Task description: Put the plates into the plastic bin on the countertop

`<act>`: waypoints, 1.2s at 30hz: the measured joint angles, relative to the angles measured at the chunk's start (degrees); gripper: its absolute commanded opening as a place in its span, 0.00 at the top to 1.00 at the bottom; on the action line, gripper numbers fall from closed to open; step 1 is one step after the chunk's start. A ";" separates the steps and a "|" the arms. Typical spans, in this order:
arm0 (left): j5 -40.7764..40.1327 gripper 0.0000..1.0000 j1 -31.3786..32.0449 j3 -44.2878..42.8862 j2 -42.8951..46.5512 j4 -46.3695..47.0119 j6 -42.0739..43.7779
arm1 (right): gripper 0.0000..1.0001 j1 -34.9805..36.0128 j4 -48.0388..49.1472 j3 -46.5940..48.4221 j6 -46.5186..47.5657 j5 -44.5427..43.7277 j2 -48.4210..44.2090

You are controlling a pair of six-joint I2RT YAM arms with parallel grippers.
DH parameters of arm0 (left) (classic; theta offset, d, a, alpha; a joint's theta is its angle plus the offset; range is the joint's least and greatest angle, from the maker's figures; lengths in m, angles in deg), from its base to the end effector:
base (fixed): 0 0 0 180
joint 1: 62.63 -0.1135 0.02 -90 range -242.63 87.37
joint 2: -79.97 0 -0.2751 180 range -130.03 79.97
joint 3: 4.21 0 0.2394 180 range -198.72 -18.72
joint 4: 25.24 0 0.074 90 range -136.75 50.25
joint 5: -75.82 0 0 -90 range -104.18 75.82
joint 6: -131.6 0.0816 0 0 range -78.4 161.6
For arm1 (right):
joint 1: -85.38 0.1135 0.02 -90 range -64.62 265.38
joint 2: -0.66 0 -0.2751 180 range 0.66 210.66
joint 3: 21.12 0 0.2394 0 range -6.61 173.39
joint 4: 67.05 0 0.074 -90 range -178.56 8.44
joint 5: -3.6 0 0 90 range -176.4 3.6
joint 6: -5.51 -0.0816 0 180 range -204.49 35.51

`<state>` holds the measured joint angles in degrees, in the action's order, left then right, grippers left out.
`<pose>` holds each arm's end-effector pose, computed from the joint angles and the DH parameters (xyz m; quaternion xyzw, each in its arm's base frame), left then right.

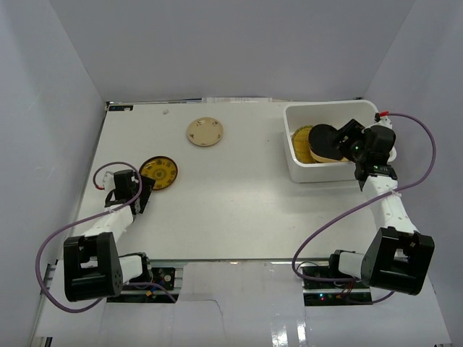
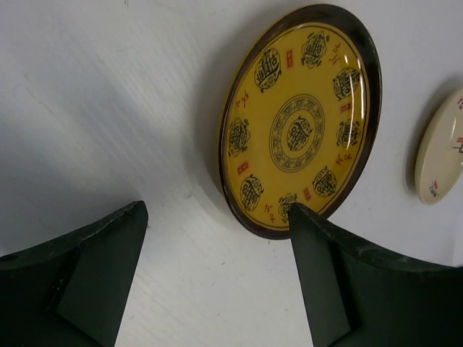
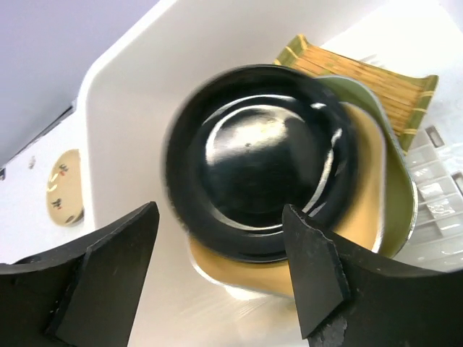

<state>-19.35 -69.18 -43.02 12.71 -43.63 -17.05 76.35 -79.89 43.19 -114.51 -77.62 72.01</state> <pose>0.2280 0.0336 0.1399 -0.5145 0.7737 -0.1237 0.3485 0.3131 -0.0371 0.2922 0.2313 0.7839 0.1659 0.5518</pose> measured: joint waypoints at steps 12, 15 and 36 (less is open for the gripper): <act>0.74 0.68 -1.99 -6.34 -13.20 4.48 0.26 | 0.26 8.24 0.37 -1.20 0.72 4.68 -11.78; 1.05 0.97 -2.14 -7.10 -15.02 5.11 0.66 | 0.26 19.82 0.33 0.20 1.42 2.84 -10.19; 22.62 1.00 -1.95 -3.78 12.41 -0.50 8.76 | 0.04 50.42 4.63 21.00 1.84 4.00 26.91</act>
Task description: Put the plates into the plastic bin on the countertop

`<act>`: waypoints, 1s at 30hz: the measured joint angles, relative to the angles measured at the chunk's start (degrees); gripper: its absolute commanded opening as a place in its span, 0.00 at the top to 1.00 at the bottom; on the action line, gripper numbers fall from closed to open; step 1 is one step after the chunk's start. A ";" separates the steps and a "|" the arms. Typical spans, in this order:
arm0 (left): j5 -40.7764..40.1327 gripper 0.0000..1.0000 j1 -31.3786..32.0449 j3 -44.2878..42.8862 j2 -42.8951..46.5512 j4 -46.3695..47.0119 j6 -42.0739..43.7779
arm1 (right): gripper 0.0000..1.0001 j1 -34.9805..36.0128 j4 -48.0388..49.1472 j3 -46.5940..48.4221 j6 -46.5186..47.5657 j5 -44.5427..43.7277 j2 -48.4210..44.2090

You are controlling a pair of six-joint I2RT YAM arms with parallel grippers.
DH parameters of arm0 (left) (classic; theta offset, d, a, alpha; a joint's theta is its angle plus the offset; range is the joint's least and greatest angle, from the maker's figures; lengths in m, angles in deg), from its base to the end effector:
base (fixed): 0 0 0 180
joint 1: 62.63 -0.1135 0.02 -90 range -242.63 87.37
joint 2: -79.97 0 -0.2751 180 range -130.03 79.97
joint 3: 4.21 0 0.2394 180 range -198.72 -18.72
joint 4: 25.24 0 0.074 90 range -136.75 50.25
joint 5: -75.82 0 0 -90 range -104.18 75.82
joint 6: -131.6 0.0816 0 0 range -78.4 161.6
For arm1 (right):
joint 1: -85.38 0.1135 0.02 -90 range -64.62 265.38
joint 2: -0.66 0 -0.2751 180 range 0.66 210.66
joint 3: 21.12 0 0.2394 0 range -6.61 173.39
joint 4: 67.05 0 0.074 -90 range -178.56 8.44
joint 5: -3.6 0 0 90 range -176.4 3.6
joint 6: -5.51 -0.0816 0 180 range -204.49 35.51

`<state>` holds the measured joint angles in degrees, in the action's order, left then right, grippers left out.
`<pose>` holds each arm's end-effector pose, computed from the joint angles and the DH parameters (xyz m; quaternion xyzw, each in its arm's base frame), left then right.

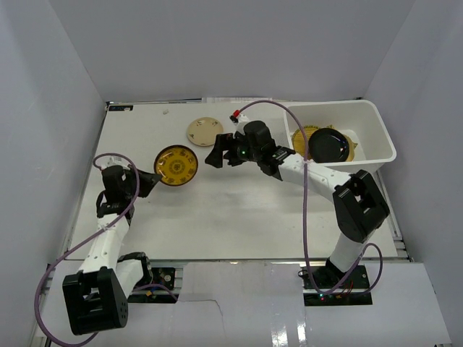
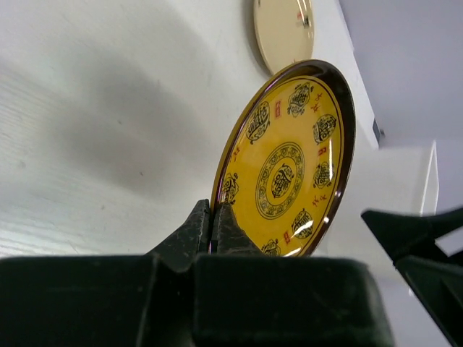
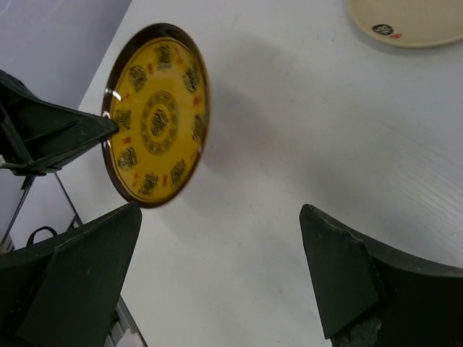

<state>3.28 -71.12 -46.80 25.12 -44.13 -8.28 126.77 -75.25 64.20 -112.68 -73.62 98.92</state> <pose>0.2267 0.0091 0.2091 -0.3547 0.7880 -0.2953 0.4075 0.3152 0.3019 0.2767 -0.1567 0.8070 0.3960 0.4091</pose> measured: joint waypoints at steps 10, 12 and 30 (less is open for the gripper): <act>10.75 1.00 2.62 1.03 2.84 -2.56 3.67 | 0.42 1.44 3.41 2.67 -2.89 6.43 7.08; 11.89 1.00 3.28 0.57 2.84 -2.62 4.07 | 0.67 1.44 3.67 2.67 -3.41 7.08 7.63; 11.28 0.21 9.09 -6.97 -6.51 4.07 3.13 | 0.92 -24.65 5.86 -11.06 -5.46 4.98 -17.42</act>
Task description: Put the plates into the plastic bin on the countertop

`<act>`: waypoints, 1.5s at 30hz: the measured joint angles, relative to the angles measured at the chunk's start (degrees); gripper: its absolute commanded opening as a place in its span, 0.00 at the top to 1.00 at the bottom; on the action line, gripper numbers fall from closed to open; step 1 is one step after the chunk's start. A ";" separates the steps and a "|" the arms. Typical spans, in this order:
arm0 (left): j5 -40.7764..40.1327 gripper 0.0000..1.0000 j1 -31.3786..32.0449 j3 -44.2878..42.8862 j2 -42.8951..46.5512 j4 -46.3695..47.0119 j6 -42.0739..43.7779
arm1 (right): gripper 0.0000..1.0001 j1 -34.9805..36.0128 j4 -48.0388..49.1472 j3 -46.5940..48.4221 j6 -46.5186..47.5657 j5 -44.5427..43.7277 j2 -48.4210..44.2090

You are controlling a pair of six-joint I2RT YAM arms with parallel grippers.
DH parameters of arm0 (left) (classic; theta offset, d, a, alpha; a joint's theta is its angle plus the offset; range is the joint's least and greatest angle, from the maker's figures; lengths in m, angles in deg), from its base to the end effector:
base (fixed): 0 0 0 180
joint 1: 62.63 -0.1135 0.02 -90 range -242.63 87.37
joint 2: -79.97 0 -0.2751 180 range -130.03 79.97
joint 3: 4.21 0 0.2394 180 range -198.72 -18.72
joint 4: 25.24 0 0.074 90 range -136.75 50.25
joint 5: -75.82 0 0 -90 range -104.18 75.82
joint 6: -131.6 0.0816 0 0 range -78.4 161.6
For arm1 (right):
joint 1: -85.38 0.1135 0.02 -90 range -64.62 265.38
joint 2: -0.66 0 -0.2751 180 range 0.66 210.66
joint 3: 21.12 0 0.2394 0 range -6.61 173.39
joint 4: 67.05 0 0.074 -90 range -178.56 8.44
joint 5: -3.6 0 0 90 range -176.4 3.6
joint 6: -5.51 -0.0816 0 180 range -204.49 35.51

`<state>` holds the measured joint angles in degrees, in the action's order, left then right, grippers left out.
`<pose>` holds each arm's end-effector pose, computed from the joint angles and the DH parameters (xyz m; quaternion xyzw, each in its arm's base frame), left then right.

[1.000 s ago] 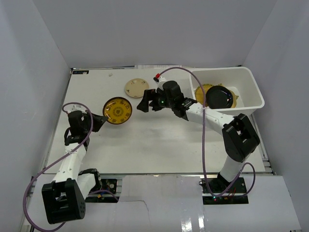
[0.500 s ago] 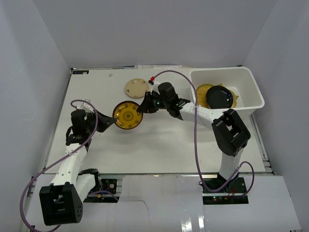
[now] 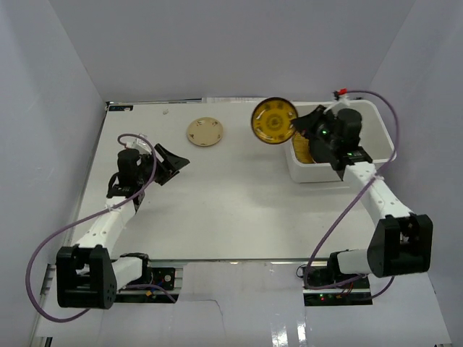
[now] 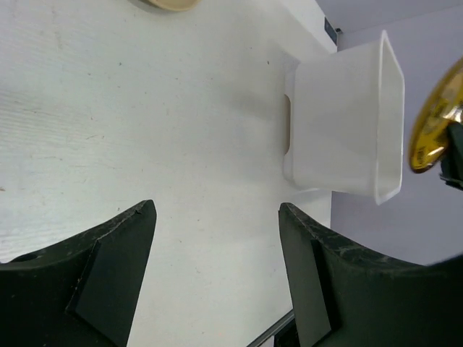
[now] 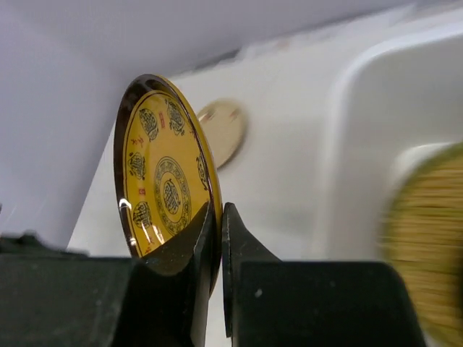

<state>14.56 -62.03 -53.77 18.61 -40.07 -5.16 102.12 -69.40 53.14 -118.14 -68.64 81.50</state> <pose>0.2522 -0.0419 0.2407 -0.2032 0.8094 -0.3978 0.3812 0.3413 0.1286 0.3341 0.0112 0.7575 0.3795 0.5311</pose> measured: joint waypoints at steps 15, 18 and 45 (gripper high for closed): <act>-14.23 0.21 6.64 -21.64 -38.73 5.73 -2.84 | 0.89 -35.95 -3.45 -13.81 1.11 -3.82 -8.31; -15.76 0.22 6.64 -27.74 -45.92 5.79 -2.78 | 0.84 -35.93 -3.39 -13.81 1.31 -3.37 -7.67; -20.76 1.00 7.08 -44.19 -62.18 5.68 1.29 | 0.09 -13.33 -3.91 -13.14 5.62 0.48 -20.70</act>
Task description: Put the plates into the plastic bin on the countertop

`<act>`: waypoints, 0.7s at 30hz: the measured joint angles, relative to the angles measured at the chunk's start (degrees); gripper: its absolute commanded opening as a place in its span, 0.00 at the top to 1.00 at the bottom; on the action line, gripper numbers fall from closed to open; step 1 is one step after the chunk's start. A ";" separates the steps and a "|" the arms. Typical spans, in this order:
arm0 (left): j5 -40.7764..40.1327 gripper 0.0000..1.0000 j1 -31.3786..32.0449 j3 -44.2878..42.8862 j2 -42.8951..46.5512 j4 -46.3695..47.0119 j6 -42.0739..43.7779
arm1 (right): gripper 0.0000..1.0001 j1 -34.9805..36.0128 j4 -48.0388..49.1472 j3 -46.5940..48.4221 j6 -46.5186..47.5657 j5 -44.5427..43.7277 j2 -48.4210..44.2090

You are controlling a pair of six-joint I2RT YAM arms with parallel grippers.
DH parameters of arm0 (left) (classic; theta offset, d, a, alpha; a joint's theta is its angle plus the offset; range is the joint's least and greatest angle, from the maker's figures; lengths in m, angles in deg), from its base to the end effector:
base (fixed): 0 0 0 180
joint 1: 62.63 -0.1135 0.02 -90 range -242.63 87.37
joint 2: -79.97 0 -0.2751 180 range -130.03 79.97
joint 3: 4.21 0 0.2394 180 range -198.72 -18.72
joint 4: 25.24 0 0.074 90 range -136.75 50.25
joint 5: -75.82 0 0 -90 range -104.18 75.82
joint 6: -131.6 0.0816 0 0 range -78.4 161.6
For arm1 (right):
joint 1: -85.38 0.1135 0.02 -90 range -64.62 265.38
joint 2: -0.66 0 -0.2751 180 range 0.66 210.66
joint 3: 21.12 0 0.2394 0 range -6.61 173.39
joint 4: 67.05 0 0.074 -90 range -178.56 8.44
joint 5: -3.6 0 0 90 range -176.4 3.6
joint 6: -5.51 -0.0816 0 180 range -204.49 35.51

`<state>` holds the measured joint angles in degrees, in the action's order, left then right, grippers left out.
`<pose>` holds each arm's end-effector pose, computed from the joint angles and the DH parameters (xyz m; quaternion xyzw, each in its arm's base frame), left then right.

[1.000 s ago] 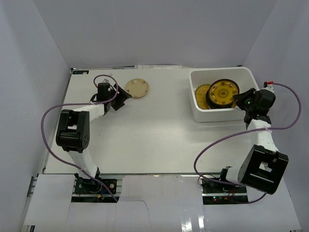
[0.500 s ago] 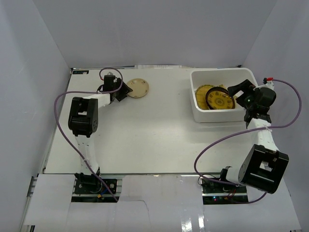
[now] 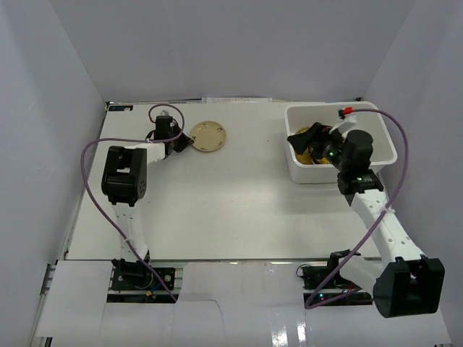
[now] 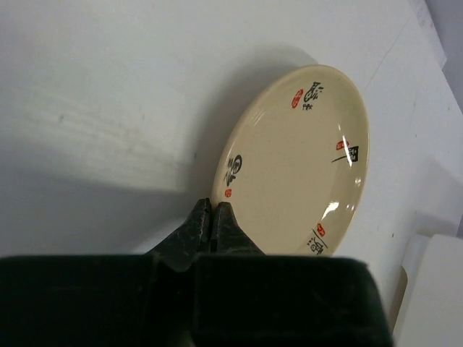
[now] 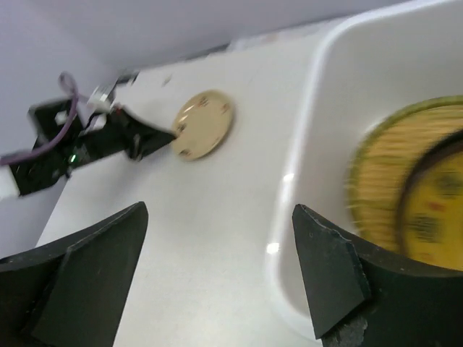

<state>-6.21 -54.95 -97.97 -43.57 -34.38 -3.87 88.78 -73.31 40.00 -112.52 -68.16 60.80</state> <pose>0.4942 -0.0781 0.1266 -0.2631 0.8613 -0.2485 0.3566 0.2713 0.0417 0.3422 0.0513 0.7356 0.2929 0.6087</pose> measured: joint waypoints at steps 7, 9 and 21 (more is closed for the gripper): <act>4.24 1.00 0.61 22.27 20.04 1.57 -2.12 | 0.02 23.04 -1.92 3.93 1.55 -0.83 8.55; 5.64 1.00 1.88 28.39 28.17 1.55 -2.80 | 0.02 27.98 -2.03 5.49 1.97 -2.29 11.47; 14.53 1.00 8.20 46.25 58.03 2.97 -4.96 | 0.39 33.27 -3.74 6.60 2.08 -8.66 18.91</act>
<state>8.33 -46.75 -51.72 14.46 -31.41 -8.83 122.05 -77.05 46.60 -110.45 -76.81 79.71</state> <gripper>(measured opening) 0.022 0.780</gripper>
